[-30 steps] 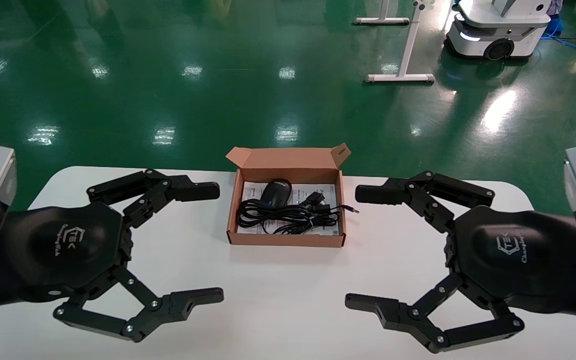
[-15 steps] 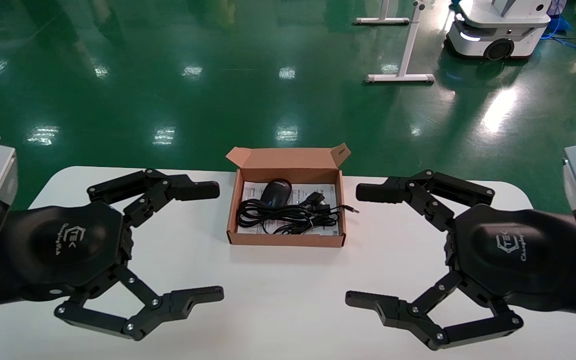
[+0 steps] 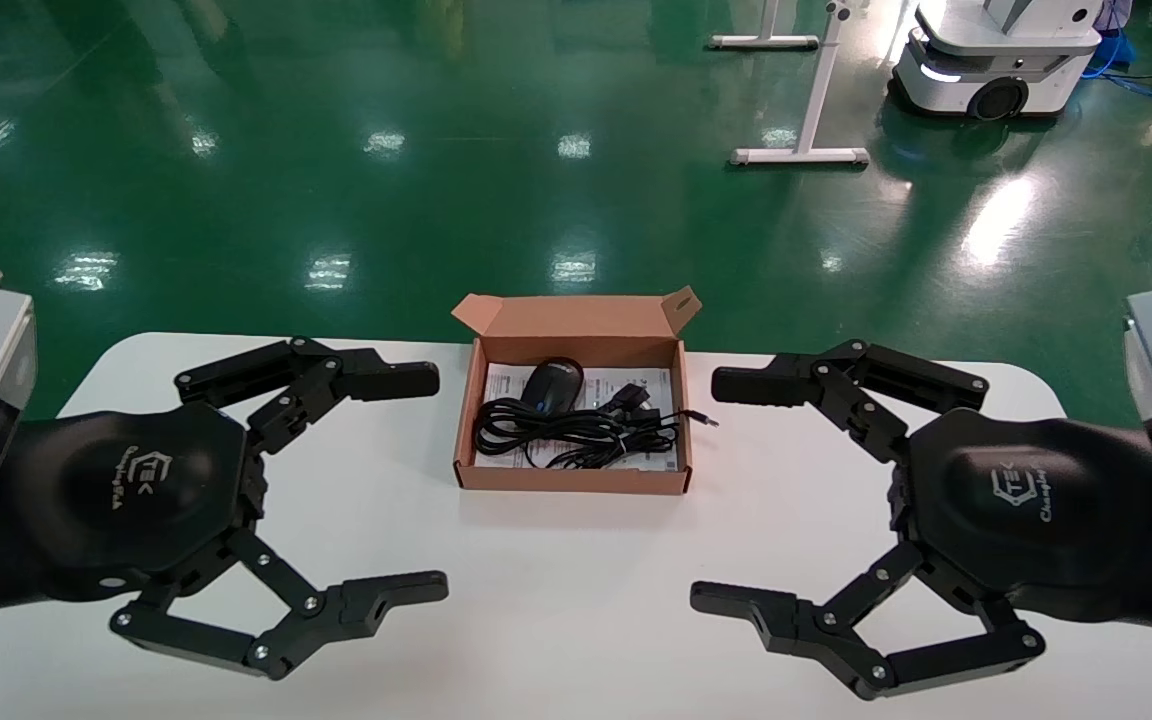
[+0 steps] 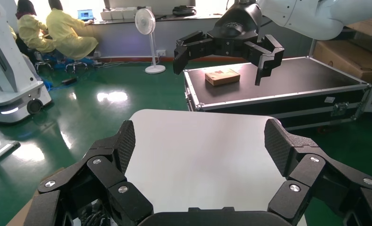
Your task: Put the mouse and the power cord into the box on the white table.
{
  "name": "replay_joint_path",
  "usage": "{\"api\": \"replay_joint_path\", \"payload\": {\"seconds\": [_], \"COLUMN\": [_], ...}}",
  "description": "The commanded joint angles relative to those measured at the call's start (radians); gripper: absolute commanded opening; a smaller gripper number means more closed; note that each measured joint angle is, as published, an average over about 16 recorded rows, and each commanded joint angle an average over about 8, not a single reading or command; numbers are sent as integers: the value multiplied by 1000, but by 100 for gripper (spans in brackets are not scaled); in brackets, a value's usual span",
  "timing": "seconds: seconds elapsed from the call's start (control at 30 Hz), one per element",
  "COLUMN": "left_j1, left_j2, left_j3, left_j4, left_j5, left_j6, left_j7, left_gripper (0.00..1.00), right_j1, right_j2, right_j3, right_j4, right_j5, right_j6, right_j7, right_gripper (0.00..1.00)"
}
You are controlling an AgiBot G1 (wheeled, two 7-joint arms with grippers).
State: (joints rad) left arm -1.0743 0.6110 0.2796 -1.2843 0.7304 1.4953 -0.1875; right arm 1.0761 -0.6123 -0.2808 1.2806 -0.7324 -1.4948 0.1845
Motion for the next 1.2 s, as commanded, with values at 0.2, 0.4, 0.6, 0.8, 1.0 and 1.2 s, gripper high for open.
{"api": "replay_joint_path", "payload": {"seconds": [0.2,0.4,0.6,0.8,1.0,1.2], "left_j1": [0,0,0,0,0,0], "left_j2": [0,0,0,0,0,0], "left_j3": [0,0,0,0,0,0], "left_j4": [0,1,1,1,1,1], "left_j5": [0,0,0,0,0,0], "left_j6": [0,0,0,0,0,0], "left_j7": [0,0,0,0,0,0], "left_gripper": [100,100,100,100,100,100], "right_j1": [0,1,1,1,1,1], "right_j2": [0,0,0,0,0,0], "right_j3": [0,0,0,0,0,0], "right_j4": [0,-1,-1,-1,-1,-1], "right_j5": [0,0,0,0,0,0], "right_j6": [0,0,0,0,0,0], "right_j7": [0,0,0,0,0,0], "right_gripper": [100,100,100,100,100,100]}}
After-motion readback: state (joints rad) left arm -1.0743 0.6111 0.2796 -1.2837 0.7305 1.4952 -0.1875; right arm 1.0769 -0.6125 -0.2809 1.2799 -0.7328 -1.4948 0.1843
